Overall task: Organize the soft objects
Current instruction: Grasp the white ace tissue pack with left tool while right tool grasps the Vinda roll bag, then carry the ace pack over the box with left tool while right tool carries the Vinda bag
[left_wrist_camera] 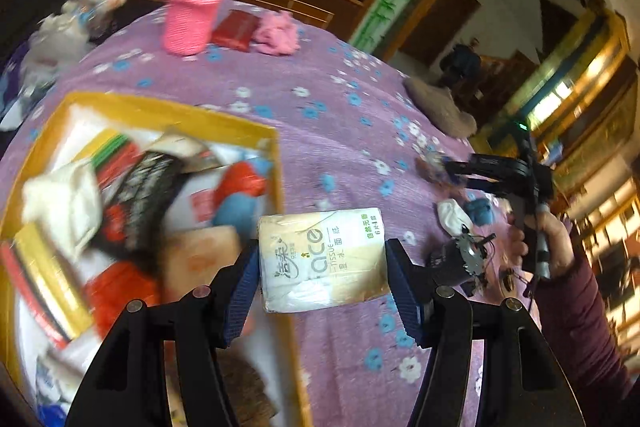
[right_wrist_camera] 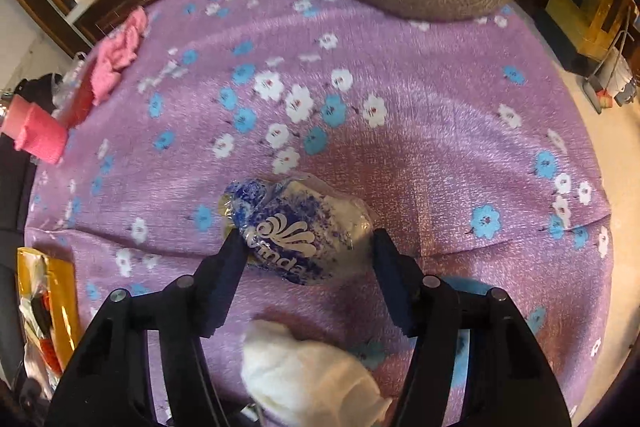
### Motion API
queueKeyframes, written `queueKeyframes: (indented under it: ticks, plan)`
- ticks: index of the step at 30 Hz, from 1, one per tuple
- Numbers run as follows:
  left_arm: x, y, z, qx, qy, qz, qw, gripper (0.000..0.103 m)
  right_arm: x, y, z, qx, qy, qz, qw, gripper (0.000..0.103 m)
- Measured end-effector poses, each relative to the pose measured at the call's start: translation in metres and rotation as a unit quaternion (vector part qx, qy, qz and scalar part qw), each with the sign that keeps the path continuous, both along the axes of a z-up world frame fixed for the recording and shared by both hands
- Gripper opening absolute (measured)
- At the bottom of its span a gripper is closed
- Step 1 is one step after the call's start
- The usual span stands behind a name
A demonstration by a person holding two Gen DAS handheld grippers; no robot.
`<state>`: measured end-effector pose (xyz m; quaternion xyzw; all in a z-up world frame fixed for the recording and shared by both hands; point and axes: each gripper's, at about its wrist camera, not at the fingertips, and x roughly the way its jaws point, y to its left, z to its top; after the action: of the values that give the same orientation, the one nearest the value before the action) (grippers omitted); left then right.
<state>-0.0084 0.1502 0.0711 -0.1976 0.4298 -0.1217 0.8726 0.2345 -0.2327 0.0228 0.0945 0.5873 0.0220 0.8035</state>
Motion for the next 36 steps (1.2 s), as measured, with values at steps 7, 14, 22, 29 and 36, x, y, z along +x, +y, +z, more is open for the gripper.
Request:
queueKeyframes:
  ticks: [7, 14, 22, 29, 36]
  plan:
    - [-0.046, 0.059, 0.008, -0.010, -0.009, 0.067, 0.9976, 0.060, -0.028, 0.015, 0.048, 0.010, -0.046, 0.011, 0.999, 0.061]
    - [-0.096, 0.118, 0.015, 0.027, -0.014, 0.162, 0.9864, 0.061, -0.088, 0.075, 0.080, 0.044, -0.077, 0.092, 0.992, 0.062]
    - [-0.128, 0.139, 0.005, 0.022, 0.002, 0.184, 0.9828, 0.061, -0.148, 0.181, 0.084, 0.089, -0.074, 0.219, 0.969, 0.062]
    - [-0.080, 0.142, 0.004, 0.056, 0.034, 0.156, 0.9856, 0.061, -0.195, 0.250, 0.069, 0.088, -0.069, 0.300, 0.947, 0.063]
    - [0.010, 0.134, -0.011, 0.096, 0.090, 0.127, 0.9831, 0.061, -0.213, 0.279, 0.059, 0.077, -0.067, 0.325, 0.940, 0.063]
